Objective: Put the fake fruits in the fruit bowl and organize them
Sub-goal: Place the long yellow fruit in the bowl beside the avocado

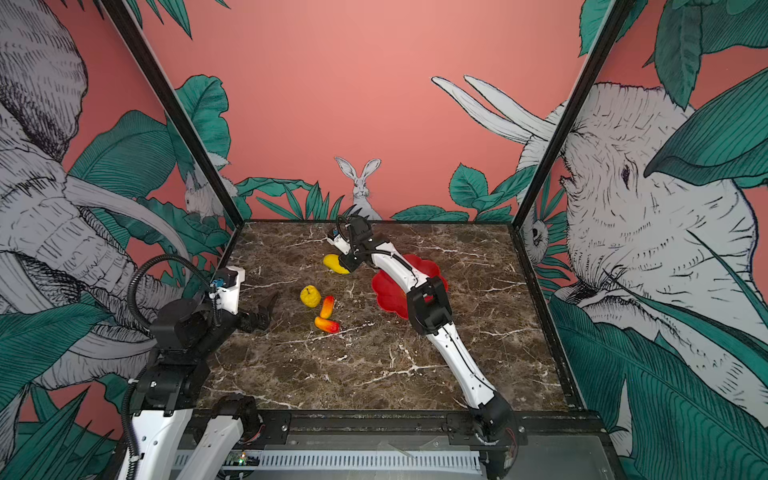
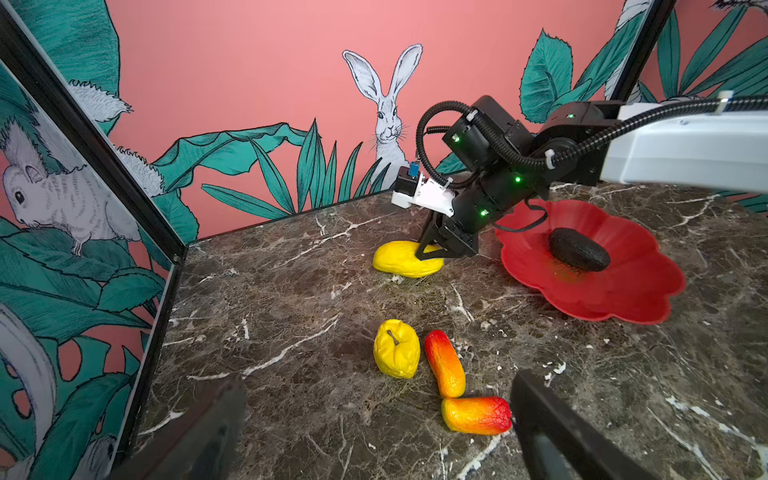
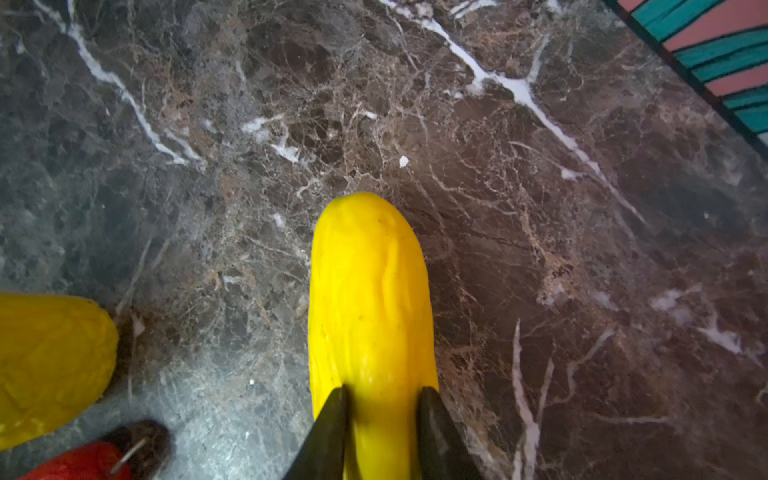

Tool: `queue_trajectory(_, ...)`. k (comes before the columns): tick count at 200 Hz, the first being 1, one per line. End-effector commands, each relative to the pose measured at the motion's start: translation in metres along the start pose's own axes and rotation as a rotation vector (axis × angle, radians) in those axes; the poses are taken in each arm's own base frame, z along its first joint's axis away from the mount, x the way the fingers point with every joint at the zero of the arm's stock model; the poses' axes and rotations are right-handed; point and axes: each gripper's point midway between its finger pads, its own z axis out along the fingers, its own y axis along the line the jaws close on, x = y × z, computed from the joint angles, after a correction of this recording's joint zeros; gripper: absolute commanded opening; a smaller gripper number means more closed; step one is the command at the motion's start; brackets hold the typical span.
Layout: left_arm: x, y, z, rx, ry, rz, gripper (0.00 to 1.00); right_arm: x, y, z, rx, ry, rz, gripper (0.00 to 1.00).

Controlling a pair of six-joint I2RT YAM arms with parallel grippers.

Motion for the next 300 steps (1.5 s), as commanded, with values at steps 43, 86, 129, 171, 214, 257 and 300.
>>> queue_trajectory(43,0.005,-0.001,-0.001,0.000,0.014,0.013,1.00,-0.005,0.009,-0.019,-0.007,0.016,-0.013,0.00)
queue_trajectory(86,0.005,0.001,0.000,-0.006,0.018,0.013,1.00,-0.034,0.016,-0.086,0.032,-0.070,-0.010,0.00)
queue_trajectory(129,0.005,0.002,-0.001,-0.015,0.018,0.018,1.00,-0.001,0.018,-0.171,0.156,-0.110,0.052,0.00)
queue_trajectory(171,0.006,0.003,0.002,-0.018,0.028,0.021,1.00,0.080,0.012,-0.226,0.318,-0.055,0.197,0.00)
queue_trajectory(214,0.007,0.003,0.005,-0.005,0.038,0.013,1.00,0.139,0.009,-0.228,0.432,0.014,0.338,0.00)
queue_trajectory(257,0.007,0.001,0.004,0.003,0.032,0.010,1.00,0.161,0.000,-0.209,0.477,0.059,0.383,0.00)
queue_trajectory(300,0.006,0.000,0.002,0.001,0.025,0.013,1.00,0.176,-0.011,-0.188,0.512,0.133,0.389,0.00)
